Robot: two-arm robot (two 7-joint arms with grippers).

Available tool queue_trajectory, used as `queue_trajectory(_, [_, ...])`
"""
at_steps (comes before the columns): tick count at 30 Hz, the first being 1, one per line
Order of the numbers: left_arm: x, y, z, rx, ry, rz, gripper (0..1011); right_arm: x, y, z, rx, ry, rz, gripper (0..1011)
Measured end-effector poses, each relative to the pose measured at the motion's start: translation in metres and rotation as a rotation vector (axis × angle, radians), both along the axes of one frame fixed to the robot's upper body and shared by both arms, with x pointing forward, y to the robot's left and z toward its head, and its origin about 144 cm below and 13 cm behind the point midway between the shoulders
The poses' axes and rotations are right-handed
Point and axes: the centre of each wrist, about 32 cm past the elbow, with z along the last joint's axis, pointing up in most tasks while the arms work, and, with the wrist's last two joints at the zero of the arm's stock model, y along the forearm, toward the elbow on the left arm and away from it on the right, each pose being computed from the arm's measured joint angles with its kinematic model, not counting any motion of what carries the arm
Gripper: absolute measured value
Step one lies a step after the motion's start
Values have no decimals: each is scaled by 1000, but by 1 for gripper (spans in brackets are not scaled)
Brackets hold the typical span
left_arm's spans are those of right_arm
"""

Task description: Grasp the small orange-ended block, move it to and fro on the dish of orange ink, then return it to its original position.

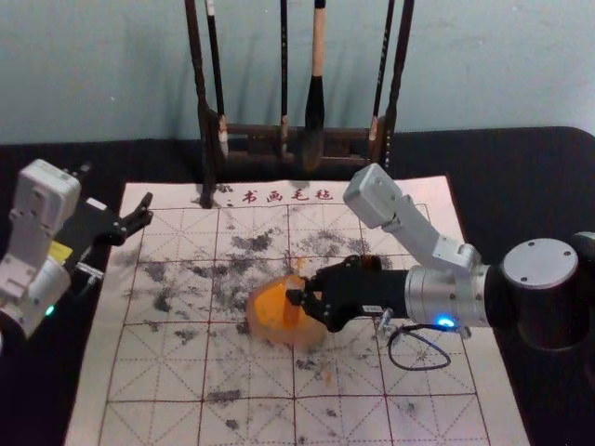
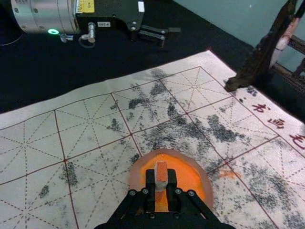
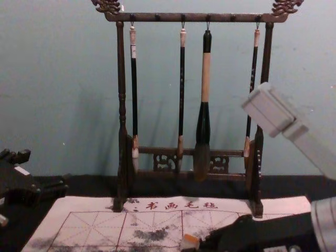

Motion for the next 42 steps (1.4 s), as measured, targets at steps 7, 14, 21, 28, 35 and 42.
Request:
queue_trajectory(7, [0,0,0,0,0,0,1001,1,5,0,8,4,7,129])
queue_trajectory(14, [0,0,0,0,0,0,1001,5,10,-1,13,8,6,129])
queue_trajectory(21, [0,0,0,0,0,0,1001,10,14,-3,15,12,-2,129])
queue_trajectory(28, [0,0,0,0,0,0,1001,14,17,-2,22,11,-13,129])
queue_trajectory(35, [0,0,0,0,0,0,1001,16,16,-1,23,7,-27,129])
queue_trajectory(42, [0,0,0,0,0,0,1001,18,14,-1,20,2,-41,129])
